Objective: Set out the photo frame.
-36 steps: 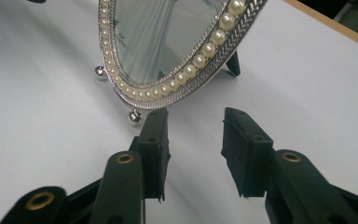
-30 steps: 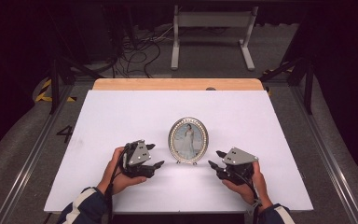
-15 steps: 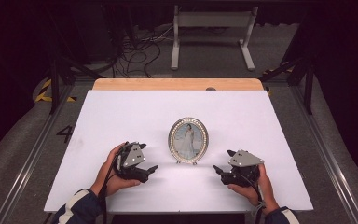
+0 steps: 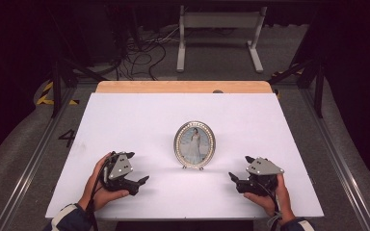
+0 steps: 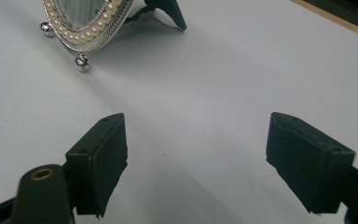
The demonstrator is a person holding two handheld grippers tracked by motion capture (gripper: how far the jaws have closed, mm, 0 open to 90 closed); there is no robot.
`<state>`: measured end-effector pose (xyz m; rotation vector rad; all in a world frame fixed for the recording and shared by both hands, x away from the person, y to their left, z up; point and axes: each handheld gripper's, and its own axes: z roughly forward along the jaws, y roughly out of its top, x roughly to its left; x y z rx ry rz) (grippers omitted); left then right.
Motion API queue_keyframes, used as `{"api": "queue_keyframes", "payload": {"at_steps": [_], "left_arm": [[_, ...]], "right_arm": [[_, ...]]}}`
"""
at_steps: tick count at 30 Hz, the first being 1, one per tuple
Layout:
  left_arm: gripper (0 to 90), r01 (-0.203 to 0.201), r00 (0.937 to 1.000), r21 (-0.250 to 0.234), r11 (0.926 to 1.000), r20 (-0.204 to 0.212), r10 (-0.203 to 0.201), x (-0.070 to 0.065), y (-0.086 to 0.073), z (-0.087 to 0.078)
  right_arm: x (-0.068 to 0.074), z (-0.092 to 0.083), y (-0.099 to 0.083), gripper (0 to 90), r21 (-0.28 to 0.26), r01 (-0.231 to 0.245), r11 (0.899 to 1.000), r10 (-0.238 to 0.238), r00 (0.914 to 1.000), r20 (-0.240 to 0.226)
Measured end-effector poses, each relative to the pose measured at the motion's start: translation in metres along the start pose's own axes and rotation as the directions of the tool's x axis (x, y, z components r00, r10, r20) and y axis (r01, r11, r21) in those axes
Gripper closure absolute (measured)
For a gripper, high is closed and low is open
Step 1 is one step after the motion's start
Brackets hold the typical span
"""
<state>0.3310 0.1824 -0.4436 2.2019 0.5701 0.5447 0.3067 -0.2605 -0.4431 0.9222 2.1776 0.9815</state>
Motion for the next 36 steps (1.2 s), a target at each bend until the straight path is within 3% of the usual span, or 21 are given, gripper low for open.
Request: {"api": "queue_keyframes", "payload": {"at_steps": [7, 14, 17, 20, 28, 36], "left_arm": [[10.1, 0.016, 0.9998, -0.011, 0.9998, -0.013, -0.016, 0.003, -0.011, -0.010], [9.8, 0.063, 0.9979, -0.050, 0.9968, -0.015, -0.064, 0.008, -0.023, -0.025], [9.6, 0.103, 0.9946, -0.069, 0.9923, -0.006, -0.104, 0.012, -0.032, -0.033], [9.5, 0.103, 0.9943, -0.062, 0.9927, -0.020, -0.105, 0.015, -0.038, -0.037], [8.6, 0.159, 0.9854, -0.061, 0.9853, -0.050, -0.163, 0.025, -0.060, -0.054], [7.7, 0.188, 0.9790, -0.051, 0.9808, -0.069, -0.192, 0.029, -0.073, -0.062]], "right_arm": [[-0.007, -0.006, -0.008, 20.7, -0.006, -0.018, 1.000, 0.018, 0.9996, 0.020], [-0.011, -0.011, -0.015, 19.8, -0.008, -0.027, 1.000, 0.028, 0.9987, 0.044], [-0.012, -0.014, -0.017, 17.8, -0.007, -0.029, 1.000, 0.029, 0.9980, 0.056], [-0.013, -0.015, -0.018, 17.3, -0.010, -0.040, 0.999, 0.041, 0.9973, 0.062], [-0.015, -0.015, -0.020, 15.2, -0.015, -0.052, 0.999, 0.053, 0.9964, 0.066], [-0.013, -0.012, -0.021, 14.3, -0.014, -0.055, 0.998, 0.056, 0.9965, 0.062]]}}
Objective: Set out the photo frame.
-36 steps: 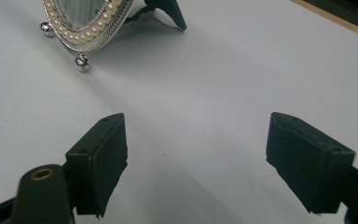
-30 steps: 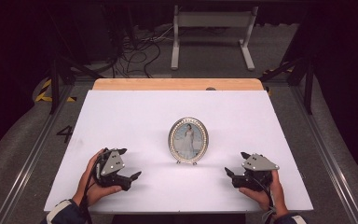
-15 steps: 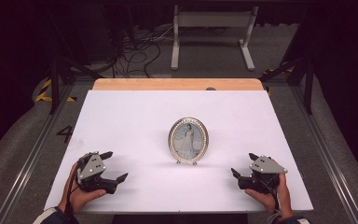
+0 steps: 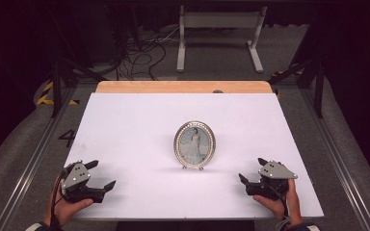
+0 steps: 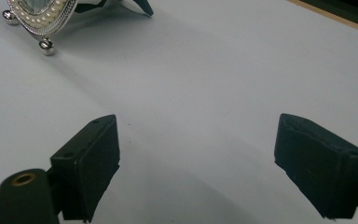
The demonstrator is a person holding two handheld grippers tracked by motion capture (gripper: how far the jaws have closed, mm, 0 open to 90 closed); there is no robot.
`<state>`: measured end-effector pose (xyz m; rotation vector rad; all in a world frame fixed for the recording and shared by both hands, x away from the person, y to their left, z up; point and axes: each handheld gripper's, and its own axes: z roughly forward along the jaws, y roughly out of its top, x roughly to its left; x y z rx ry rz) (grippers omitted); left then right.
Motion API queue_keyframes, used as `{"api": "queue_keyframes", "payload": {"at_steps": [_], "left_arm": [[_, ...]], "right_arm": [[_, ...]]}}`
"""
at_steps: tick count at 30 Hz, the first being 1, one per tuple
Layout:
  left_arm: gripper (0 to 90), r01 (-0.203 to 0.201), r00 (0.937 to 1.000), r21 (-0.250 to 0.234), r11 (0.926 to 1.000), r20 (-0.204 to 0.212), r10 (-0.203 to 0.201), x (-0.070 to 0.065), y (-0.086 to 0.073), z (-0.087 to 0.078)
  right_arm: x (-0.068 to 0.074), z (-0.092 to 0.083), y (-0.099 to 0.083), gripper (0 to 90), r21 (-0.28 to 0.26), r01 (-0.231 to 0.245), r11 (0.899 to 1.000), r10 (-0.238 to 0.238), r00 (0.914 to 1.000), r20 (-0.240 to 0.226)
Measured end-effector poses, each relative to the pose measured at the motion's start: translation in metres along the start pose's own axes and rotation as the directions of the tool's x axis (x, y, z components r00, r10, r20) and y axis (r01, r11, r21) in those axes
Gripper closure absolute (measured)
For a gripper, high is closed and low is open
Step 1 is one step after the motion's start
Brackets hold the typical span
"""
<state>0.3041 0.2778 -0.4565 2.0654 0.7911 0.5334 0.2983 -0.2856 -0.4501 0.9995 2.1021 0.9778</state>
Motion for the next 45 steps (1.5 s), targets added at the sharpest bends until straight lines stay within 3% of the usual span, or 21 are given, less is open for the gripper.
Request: {"api": "queue_keyframes", "payload": {"at_steps": [10, 25, 45], "left_arm": [[7.7, -0.008, 0.9999, 0.004, 1.0000, 0.007, 0.008, -0.0018, -0.0001, 0.0016], [7.7, -0.023, 0.9994, 0.040, 0.9989, -0.025, 0.024, -0.0038, 0.0002, 0.0047], [7.8, -0.043, 0.9988, 0.052, 0.9977, -0.022, 0.044, -0.0054, 0.0014, 0.0075]], "right_arm": [[0.0041, 0.0029, 0.0014, 14.2, 0.001, 0.015, 1.000, -0.015, 0.9999, 0.004], [0.0046, 0.0044, 0.0006, 13.1, 0.001, 0.029, 1.000, -0.029, 0.9996, -0.001], [0.0070, 0.0055, -0.0001, 13.4, 0.011, 0.045, 0.999, -0.045, 0.9990, -0.004]]}}
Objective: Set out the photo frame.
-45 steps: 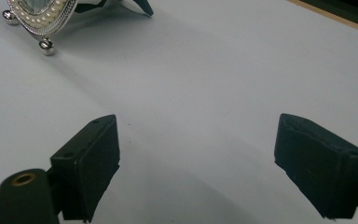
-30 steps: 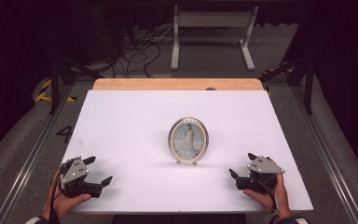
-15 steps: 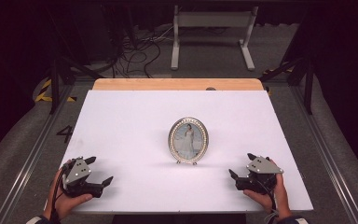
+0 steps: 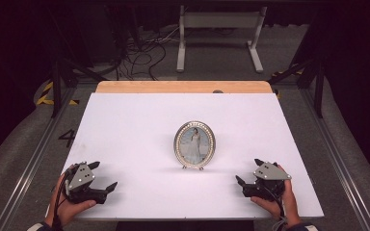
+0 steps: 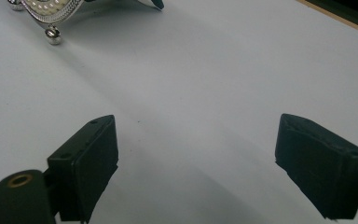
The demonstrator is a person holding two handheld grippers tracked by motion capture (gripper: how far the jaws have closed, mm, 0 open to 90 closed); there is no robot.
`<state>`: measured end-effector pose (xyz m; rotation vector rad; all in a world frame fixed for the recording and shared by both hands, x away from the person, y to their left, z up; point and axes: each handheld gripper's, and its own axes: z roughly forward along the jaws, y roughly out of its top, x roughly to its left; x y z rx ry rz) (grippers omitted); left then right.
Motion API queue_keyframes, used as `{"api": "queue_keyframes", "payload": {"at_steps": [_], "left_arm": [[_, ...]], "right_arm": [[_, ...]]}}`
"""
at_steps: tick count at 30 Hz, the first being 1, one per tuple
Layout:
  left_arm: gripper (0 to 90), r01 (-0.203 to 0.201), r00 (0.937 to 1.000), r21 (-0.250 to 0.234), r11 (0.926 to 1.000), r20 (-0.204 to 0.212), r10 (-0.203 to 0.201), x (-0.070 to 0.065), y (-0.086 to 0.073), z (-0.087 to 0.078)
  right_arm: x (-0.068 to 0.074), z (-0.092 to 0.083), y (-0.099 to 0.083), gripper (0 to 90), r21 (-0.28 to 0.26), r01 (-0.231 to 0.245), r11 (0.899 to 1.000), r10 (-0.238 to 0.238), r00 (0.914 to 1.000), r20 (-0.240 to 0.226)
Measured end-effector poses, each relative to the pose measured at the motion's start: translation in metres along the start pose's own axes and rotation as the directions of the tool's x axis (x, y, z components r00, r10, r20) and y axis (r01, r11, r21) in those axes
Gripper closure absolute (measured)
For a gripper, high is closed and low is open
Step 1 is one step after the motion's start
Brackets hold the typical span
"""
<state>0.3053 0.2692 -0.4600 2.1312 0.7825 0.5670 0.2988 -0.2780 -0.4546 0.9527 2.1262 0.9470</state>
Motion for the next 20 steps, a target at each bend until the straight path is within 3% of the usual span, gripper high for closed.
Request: {"api": "queue_keyframes", "payload": {"at_steps": [20], "left_arm": [[7.8, 0.005, 1.0000, -0.005, 1.0000, 0.004, -0.005, 0.0015, 0.0007, 0.0010]], "right_arm": [[-0.0020, -0.0024, -0.0001, 13.4, -0.028, -0.017, 0.999, 0.017, 0.9997, 0.014]]}}
